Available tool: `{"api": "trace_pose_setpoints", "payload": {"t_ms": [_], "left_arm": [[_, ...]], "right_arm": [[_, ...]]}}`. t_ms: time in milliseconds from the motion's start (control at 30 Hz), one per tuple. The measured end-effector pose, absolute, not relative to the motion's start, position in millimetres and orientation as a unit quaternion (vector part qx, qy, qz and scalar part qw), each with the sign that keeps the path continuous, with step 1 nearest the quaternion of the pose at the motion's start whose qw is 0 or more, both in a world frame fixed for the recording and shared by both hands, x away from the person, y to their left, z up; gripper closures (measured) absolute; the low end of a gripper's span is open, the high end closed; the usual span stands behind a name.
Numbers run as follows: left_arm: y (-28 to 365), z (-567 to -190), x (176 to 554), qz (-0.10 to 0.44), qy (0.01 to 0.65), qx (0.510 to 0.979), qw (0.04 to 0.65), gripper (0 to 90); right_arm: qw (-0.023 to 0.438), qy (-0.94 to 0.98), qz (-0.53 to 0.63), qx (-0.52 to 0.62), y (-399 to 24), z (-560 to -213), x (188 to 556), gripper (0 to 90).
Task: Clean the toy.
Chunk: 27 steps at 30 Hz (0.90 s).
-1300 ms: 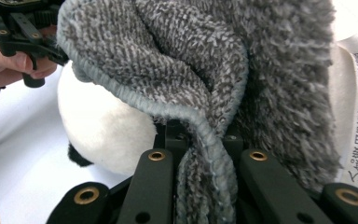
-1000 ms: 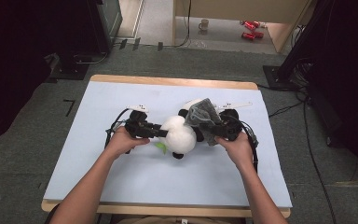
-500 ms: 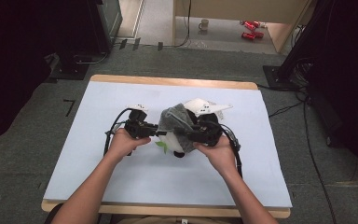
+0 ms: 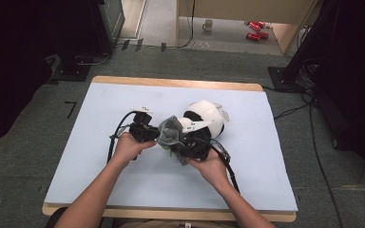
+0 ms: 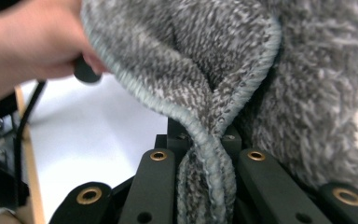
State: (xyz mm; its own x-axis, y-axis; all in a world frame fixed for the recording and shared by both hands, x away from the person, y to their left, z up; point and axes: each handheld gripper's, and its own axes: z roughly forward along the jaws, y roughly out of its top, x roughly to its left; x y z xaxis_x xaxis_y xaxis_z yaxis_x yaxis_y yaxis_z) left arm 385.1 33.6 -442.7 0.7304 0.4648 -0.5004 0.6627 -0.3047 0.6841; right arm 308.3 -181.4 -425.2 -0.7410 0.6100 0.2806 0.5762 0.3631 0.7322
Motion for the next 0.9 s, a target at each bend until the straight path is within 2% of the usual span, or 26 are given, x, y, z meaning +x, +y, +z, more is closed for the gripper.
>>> {"api": "trace_pose_setpoints", "payload": {"t_ms": [300, 633, 900], "left_arm": [[35, -445, 387, -0.112, 0.355, 0.801, 0.468, 75.5], [36, -445, 388, -0.112, 0.359, 0.800, 0.468, 75.4], [38, -445, 389, -0.108, 0.363, 0.796, 0.473, 75.3]], "right_arm": [[0.037, 0.857, 0.382, 0.345, -168, -443, 303, 82.6], [0.032, 0.873, 0.328, 0.359, -158, -464, 301, 82.8], [-0.009, 0.868, 0.319, 0.380, -159, -476, 303, 82.8]]}}
